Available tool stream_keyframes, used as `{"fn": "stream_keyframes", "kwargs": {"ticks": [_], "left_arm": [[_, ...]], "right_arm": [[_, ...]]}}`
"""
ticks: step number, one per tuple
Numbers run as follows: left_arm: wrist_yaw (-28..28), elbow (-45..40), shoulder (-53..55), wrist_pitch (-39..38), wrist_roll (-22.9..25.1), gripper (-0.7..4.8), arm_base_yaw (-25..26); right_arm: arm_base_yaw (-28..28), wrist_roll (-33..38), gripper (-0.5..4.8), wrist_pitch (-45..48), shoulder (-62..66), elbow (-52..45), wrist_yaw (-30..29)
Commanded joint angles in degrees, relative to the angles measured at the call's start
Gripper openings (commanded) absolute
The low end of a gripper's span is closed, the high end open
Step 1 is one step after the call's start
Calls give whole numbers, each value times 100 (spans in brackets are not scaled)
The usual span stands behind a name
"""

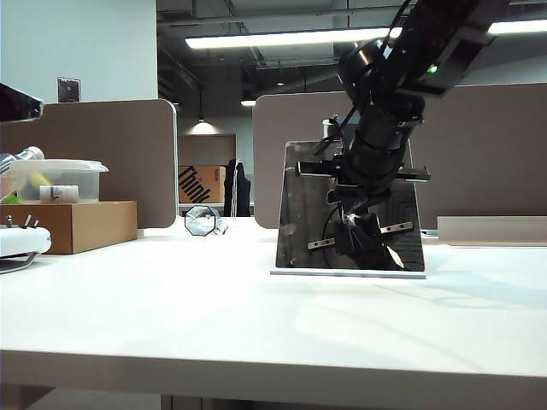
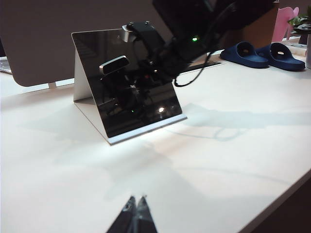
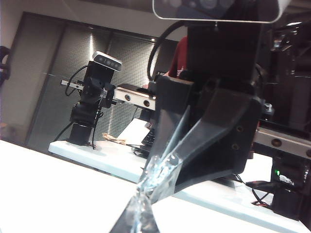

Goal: Push the center of the mirror on the table forward to move it for a short distance.

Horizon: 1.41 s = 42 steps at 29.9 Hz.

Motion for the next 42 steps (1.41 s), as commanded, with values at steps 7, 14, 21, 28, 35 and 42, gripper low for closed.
{"fn": "stream_keyframes", "kwargs": {"ticks": [7,14,21,28,35,42], "left_arm": [[48,-2,4,52,2,-5,330],[46,-2,4,55,2,-5,892],[46,-2,4,55,2,-5,1147],[48,-2,4,55,2,-5,1165],[48,-2,4,50,2,-5,1167],[48,-2,0,55,2,-5,1169]], "right_arm": [[-332,-188,-9,232,848,1014,0],[-616,-304,-9,258,1657,2022,-68],[-841,-319,-10,212,2389,3032,-114],[-866,-378,-9,236,2841,3849,-127],[-896,-527,-9,-173,2881,4216,-116],[-785,-507,-8,-1860,1792,4207,-380]]}}
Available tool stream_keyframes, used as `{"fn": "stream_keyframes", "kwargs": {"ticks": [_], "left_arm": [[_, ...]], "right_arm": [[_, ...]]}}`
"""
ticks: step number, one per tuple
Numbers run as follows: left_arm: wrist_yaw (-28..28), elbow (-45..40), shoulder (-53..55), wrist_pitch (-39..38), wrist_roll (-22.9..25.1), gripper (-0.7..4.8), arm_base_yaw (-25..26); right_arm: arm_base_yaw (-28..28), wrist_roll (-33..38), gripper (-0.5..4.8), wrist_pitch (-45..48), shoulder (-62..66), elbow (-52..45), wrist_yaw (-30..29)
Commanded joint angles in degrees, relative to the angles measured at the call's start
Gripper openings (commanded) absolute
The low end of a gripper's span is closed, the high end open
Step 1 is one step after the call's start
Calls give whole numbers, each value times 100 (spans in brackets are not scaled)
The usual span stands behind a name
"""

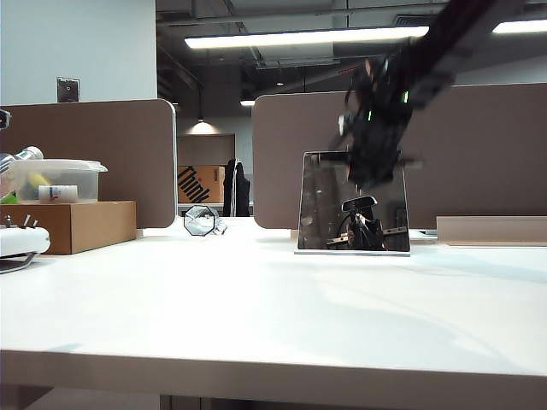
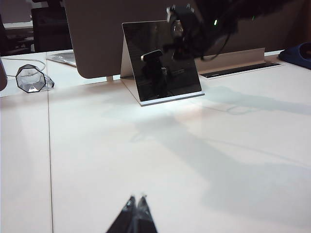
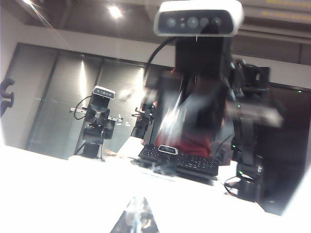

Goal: Push the center of the mirror on the table forward to move it for a short distance.

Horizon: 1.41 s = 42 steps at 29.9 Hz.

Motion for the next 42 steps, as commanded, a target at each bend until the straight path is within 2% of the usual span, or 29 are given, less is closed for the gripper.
{"fn": "stream_keyframes", "kwargs": {"ticks": [1,6,17,23,31,42], "left_arm": [[26,-2,2,52,2,-5,15],[68,-2,-2,55,2,-5,409],[66,-2,-22,55,2,-5,2092],[37,-2,-22,57,2,-5,2216],[42,-2,-22,55,2,-5,2216],[42,-2,-22,55,2,-5,2216]], "right_arm": [[103,-17,-8,-584,-579,33,-219],[109,9,-7,-1335,-1475,33,-590],[109,-90,-7,-2520,-3692,24,-1117],[109,-153,-7,-3082,-4929,-107,-1388],[109,-151,-8,-3038,-6985,-1609,-1482],[107,-142,-7,-2188,-9680,-4745,-1360]]}}
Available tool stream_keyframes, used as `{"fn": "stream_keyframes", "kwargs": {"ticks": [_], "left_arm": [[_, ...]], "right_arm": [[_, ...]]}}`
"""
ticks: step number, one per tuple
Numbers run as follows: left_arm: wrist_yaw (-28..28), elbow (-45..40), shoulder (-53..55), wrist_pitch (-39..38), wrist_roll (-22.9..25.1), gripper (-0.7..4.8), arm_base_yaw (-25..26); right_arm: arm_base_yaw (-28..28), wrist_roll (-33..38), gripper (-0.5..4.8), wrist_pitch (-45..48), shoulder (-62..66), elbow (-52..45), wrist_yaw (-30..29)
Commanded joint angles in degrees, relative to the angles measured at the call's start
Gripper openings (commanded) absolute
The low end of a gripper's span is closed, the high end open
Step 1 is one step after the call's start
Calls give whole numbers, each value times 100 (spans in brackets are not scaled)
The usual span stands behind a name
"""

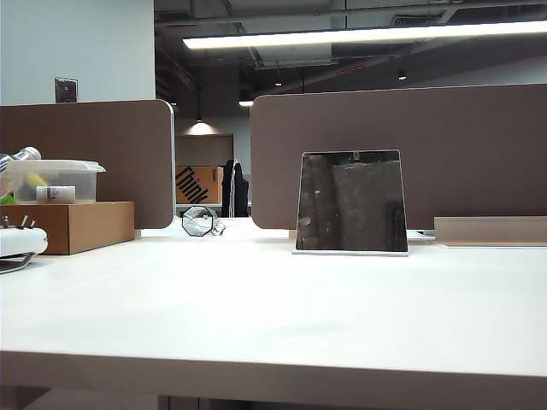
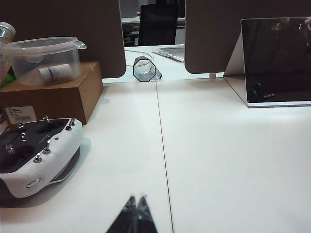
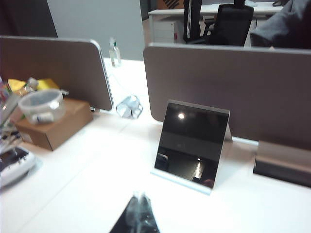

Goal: Push the center of the mirror on the table forward to move it for a short distance.

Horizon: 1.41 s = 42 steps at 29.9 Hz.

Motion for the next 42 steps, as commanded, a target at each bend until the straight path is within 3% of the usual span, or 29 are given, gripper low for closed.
{"fn": "stream_keyframes", "kwargs": {"ticks": [1,6,12,18,22,26,29,36,42], "left_arm": [[31,-2,7,52,2,-5,2],[28,-2,7,52,2,-5,2],[31,-2,7,55,2,-5,2],[31,-2,7,55,2,-5,2],[26,-2,7,52,2,-5,2],[31,-2,7,55,2,-5,2],[26,-2,7,55,2,-5,2],[24,-2,7,52,2,-5,2],[28,-2,7,52,2,-5,2]], "right_arm": [[0,26,-8,496,-573,-780,13],[0,37,-6,656,-1344,-1690,4],[-2,39,-4,243,-1816,-2022,20],[-2,-337,-4,-210,-2096,-2017,210],[-9,-1010,-4,-251,-2166,-2057,354],[-9,-1091,-4,-120,-2166,-2461,1368],[-168,-986,-4,522,-2315,-3187,1860],[-979,-960,-4,2444,-3217,-5211,636],[-1154,-960,-4,3230,-3919,-6369,540]]}}
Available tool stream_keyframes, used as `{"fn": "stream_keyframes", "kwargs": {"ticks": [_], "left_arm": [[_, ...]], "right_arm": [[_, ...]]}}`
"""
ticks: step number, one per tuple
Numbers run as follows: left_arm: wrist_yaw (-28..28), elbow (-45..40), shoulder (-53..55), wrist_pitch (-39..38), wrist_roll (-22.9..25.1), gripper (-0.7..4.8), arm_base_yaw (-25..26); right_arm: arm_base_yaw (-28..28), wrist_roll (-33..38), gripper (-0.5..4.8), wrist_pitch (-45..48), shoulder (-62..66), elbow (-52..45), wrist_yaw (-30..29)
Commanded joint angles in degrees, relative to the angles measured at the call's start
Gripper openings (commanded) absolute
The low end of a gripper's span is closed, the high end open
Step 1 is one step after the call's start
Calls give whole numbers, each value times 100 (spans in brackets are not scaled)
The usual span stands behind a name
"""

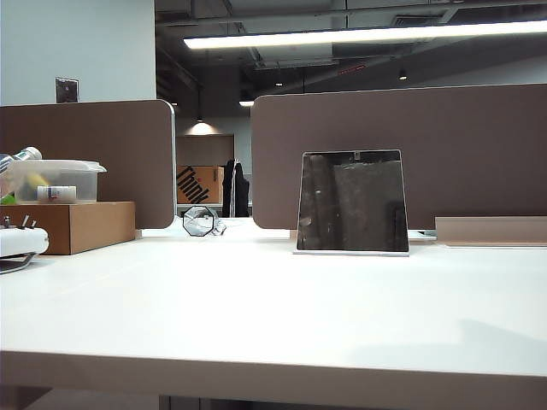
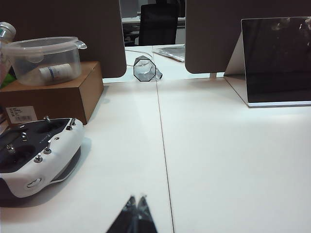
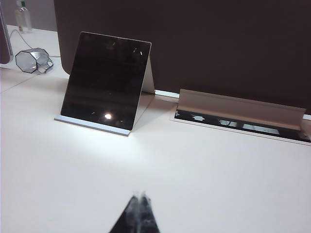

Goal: Push the center of the mirror on the table forward to move it for a short distance.

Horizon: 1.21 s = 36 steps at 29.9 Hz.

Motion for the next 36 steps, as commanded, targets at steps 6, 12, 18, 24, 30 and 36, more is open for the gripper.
{"fn": "stream_keyframes", "kwargs": {"ticks": [6,12,18,24,30,36], "left_arm": [[24,-2,4,52,2,-5,2],[24,-2,4,52,2,-5,2],[24,-2,4,52,2,-5,2],[24,-2,4,52,2,-5,2],[26,-2,4,52,2,-5,2],[24,-2,4,52,2,-5,2]], "right_arm": [[-55,170,-4,1261,-400,-1088,0],[-229,498,-4,1766,-490,-1631,-17],[-553,695,-4,1628,-490,-1639,-26],[-553,693,-4,1624,-490,-1639,-15],[-466,619,-4,1617,-490,-1639,-15],[-448,518,-4,1615,-490,-1639,-15]]}}
